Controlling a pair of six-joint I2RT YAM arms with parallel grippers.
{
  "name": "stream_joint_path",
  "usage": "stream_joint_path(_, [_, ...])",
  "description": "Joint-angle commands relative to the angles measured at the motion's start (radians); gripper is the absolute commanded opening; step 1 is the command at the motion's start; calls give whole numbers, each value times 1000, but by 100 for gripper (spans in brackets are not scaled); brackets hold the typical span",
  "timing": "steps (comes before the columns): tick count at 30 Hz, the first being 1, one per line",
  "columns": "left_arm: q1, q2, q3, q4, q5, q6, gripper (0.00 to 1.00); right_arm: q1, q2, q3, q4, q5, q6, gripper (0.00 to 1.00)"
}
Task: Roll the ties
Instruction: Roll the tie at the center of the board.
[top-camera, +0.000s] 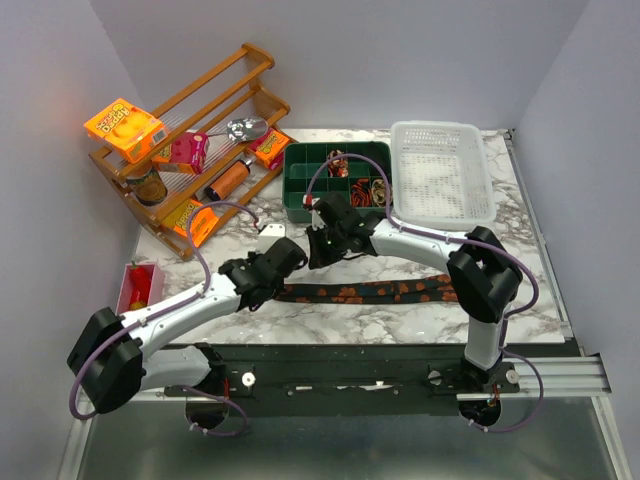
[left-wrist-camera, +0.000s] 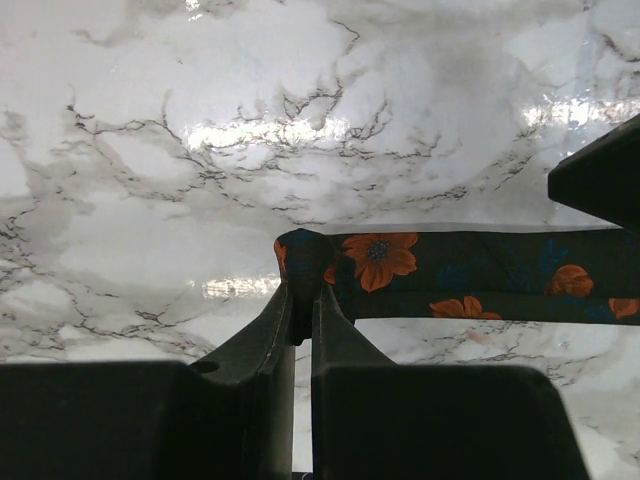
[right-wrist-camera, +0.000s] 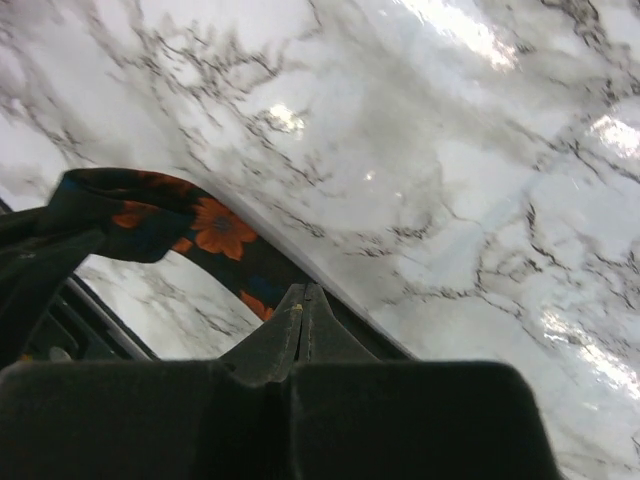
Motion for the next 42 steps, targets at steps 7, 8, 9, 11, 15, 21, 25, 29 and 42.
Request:
stream_joint_path(7, [-139,206,114,-88,-144,-52,0,-41,-73,-63,-46,73,-30,2])
stream_joint_path(8, [-147,232,126,-82,-146,-60,0,-44,-77,-66,-45,76,-31,2])
stream_joint_path(9, [-154,245,132,-78,-144,-63,0,-47,-79,-69,-45,74,-33,2])
stream_joint_path(11, [-174,278,146,-58,-136,-68,0,-50,-79,-76,-46,73,-35,2])
stream_joint_path(15, [-196,312,154,2,-97,-76,0,-56,-74,-85,-45,68,-36,2])
stream_joint_path(21, [-202,337,136,74,-60,-91,2,-56,-63,-94,-45,54,-36,2])
stream_joint_path(25, [-202,337,113,122,-17,-89,15,-56,-62,-102,-43,56,-39,2])
stream_joint_path(29, [-203,314,61,224,46,-91,32,-54,-59,-109,-45,60,-39,2])
stream_joint_path(42, [-200,317,-24,372,158,-126,48,-56,-56,-117,-42,45,-48,2])
